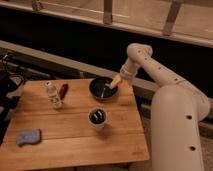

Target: Pick up the ceramic bowl

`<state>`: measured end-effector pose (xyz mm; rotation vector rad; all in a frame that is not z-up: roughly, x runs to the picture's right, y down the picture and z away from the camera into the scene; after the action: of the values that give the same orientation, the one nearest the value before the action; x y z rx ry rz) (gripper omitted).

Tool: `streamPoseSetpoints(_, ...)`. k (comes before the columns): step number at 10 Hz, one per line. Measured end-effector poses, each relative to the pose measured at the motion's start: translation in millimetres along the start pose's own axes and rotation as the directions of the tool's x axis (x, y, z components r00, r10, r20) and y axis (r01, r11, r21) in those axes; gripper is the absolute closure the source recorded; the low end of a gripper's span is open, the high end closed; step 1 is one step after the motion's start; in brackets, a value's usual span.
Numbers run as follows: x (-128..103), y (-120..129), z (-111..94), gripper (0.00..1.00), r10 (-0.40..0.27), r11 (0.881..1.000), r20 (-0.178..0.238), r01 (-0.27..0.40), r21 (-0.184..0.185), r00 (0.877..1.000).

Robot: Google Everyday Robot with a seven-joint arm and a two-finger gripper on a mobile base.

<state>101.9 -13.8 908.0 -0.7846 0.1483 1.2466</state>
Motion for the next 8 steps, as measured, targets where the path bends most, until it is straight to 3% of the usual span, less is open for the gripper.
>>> streamPoseSetpoints(4, -10, -12, 22, 0.20, 0.034, 0.999, 0.051, -0.035, 0.029, 0.998)
streamPoseSetpoints(8, -14, -9, 47, 0.20, 0.076, 0.997, 0.061, -0.077, 0.012, 0.995)
